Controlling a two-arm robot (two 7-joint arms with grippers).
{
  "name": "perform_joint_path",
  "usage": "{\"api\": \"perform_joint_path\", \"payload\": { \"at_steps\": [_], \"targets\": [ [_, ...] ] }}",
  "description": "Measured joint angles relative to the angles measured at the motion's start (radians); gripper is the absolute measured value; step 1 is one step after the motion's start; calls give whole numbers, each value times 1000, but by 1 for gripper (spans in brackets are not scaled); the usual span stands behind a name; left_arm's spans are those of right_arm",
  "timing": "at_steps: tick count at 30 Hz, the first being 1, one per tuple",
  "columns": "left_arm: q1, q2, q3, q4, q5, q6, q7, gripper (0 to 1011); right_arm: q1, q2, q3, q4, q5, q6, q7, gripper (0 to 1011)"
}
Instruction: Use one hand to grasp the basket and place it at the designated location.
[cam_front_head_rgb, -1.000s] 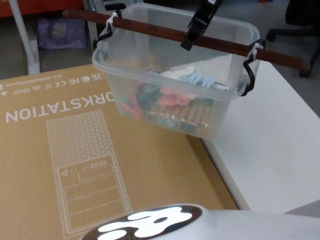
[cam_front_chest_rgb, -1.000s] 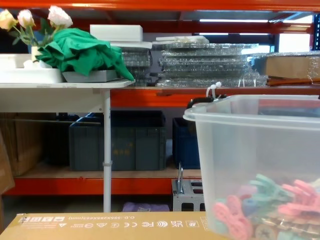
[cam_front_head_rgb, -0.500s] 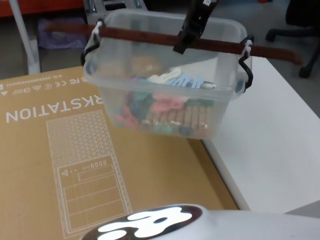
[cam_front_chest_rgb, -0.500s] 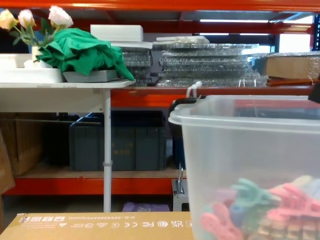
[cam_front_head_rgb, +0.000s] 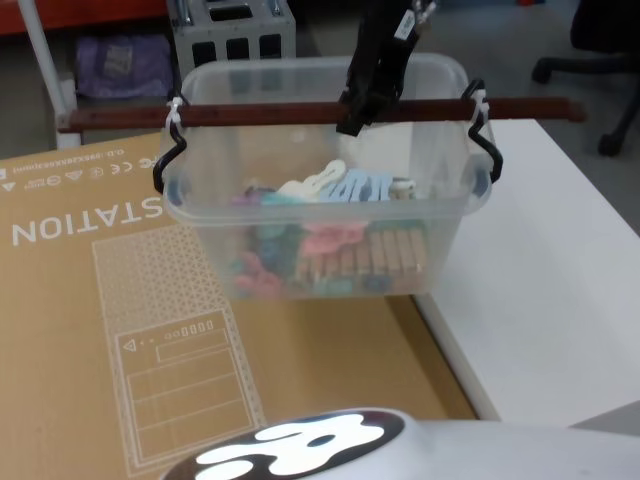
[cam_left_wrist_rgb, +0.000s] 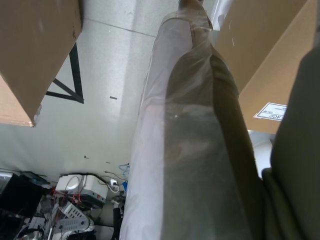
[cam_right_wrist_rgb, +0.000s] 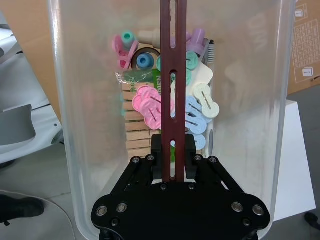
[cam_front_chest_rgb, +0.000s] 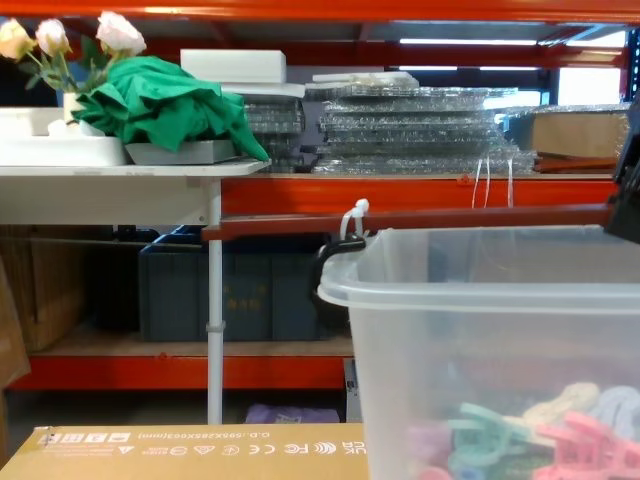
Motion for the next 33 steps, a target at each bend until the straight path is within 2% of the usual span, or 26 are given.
{"api": "perform_joint_path", "payload": {
  "at_steps": [6,12,33],
  "targets": [
    [0,0,0,0,0,0,0,0,0,-9,-13,1,0,-11,-10,234],
    [0,0,0,0,0,0,0,0,-4,-23,-30,-43,-13,-11,-44,234],
    [0,0,0,0,0,0,0,0,-21,-30,-63,-104,-61,-25,-109,234]
  ]
}}
